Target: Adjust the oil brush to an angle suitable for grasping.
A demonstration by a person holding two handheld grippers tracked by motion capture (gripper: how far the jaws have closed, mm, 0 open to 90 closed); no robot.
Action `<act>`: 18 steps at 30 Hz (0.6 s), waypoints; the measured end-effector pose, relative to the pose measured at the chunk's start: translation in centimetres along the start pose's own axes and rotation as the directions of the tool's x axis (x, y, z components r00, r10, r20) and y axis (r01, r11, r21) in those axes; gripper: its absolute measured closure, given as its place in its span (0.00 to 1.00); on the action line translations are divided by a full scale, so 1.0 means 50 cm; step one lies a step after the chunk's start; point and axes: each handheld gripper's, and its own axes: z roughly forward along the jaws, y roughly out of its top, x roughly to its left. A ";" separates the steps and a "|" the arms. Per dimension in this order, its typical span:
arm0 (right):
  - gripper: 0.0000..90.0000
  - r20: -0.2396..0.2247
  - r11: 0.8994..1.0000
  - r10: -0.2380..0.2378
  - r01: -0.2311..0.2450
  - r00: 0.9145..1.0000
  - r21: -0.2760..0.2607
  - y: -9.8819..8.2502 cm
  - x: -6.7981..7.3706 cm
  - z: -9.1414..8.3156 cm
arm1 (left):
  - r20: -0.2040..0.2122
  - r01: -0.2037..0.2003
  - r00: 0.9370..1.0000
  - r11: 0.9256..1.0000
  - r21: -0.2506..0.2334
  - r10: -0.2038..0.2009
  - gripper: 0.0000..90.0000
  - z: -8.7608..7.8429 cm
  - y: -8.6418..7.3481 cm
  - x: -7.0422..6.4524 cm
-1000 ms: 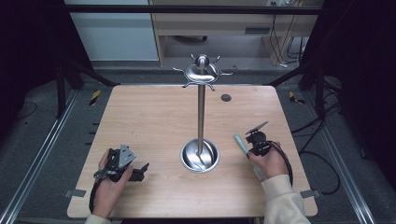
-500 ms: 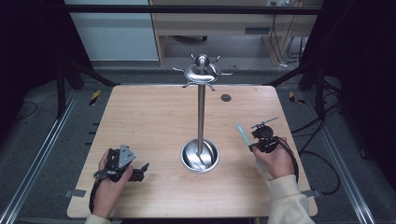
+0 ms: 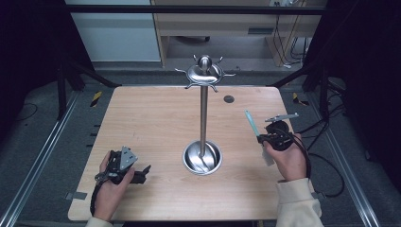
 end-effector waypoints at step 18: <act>0.92 -0.006 0.991 0.005 -0.006 1.000 -0.133 0.017 0.003 -0.062 | 0.001 -0.002 1.000 1.000 0.002 0.002 0.03 -0.001 0.000 0.001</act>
